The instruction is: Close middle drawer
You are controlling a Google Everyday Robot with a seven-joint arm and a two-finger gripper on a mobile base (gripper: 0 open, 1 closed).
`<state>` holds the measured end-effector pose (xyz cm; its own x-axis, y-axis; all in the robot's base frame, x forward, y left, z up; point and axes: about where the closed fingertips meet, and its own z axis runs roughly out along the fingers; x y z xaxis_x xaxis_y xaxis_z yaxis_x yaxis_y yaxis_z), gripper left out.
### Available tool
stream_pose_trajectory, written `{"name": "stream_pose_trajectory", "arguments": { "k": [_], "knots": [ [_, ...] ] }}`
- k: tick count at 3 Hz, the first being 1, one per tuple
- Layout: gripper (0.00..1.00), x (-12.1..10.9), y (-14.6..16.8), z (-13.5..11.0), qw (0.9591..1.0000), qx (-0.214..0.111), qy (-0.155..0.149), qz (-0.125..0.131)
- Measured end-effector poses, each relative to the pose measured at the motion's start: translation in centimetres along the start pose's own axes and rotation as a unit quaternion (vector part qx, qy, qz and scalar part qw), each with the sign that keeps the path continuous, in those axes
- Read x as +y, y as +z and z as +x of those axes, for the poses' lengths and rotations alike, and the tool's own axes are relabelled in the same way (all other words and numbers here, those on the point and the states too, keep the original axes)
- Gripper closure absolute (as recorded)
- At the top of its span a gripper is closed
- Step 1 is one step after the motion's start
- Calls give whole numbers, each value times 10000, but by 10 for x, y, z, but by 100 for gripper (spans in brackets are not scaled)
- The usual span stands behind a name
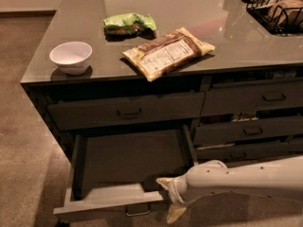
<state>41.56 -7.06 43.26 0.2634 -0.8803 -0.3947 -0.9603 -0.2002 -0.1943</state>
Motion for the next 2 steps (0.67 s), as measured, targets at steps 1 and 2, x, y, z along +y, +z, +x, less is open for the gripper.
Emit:
{"name": "stream_pose_trajectory", "arguments": {
  "k": [1, 2],
  "knots": [
    [21, -18, 25, 7, 10000, 3, 34, -51],
    [21, -32, 38, 14, 9999, -12, 99, -83]
  ]
}}
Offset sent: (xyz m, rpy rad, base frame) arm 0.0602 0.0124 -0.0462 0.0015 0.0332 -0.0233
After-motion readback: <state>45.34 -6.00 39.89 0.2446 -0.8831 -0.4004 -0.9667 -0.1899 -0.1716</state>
